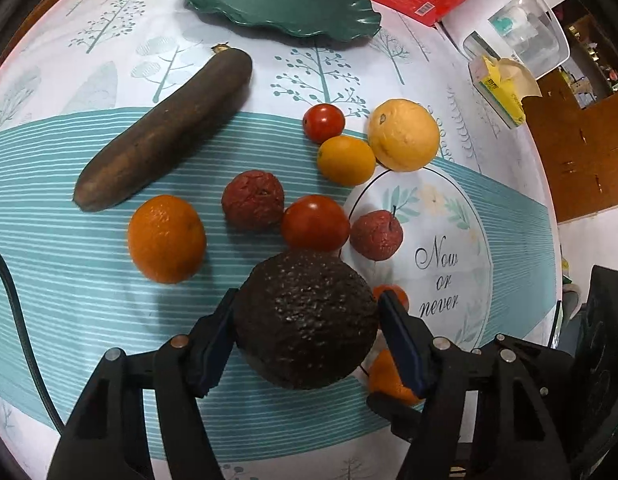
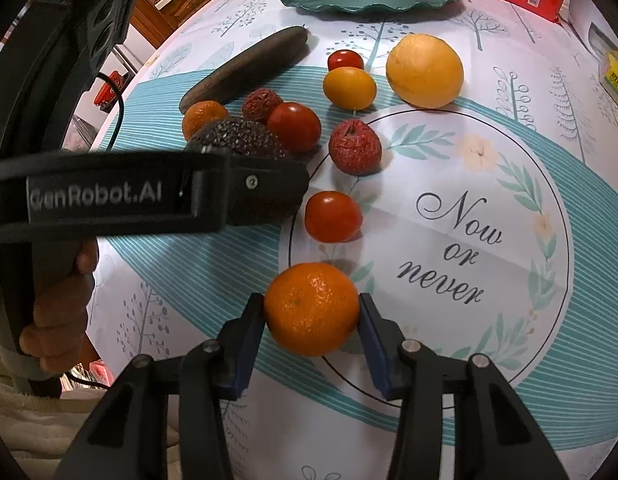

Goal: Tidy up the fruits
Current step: 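Carry the avocado and orange to the green plate with both tools, then open both tools to release avocado and orange onto the plate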

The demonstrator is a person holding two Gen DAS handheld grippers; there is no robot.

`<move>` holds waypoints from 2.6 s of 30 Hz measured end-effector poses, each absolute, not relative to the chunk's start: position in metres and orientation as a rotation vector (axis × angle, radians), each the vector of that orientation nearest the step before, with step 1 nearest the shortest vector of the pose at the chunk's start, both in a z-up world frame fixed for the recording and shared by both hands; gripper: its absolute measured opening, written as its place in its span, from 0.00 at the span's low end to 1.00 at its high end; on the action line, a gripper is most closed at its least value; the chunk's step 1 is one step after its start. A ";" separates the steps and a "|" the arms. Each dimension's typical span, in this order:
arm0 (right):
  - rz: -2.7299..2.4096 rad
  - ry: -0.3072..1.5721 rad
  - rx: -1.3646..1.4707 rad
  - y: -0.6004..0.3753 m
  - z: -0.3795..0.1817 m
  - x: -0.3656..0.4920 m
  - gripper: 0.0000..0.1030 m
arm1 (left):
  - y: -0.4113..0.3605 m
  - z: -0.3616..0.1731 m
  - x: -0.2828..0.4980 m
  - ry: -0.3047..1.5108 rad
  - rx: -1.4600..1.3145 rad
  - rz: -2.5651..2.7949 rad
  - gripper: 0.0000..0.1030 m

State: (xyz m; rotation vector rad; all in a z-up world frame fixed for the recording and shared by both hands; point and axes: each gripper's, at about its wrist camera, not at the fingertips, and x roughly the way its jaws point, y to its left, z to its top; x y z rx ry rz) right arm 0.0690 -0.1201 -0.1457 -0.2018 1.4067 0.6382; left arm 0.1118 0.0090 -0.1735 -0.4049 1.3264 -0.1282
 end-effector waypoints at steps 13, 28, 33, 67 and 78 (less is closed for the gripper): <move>0.590 1.318 -0.157 -0.131 -0.099 0.064 0.44 | 0.036 -0.114 0.088 1.292 -0.341 -0.072 0.65; 0.464 0.943 -0.139 -0.125 0.082 0.141 0.44 | 0.059 0.058 0.145 1.041 -0.155 -0.091 0.65; 0.406 0.851 -0.126 -0.113 0.118 0.200 0.44 | 0.067 0.091 0.204 0.965 -0.098 -0.021 0.65; 0.397 1.112 -0.348 -0.039 -0.140 0.347 0.47 | 0.078 -0.160 0.367 1.294 -0.117 0.099 0.68; 0.390 1.008 -0.344 -0.041 -0.120 0.330 0.57 | 0.082 -0.118 0.365 1.182 -0.117 0.101 0.99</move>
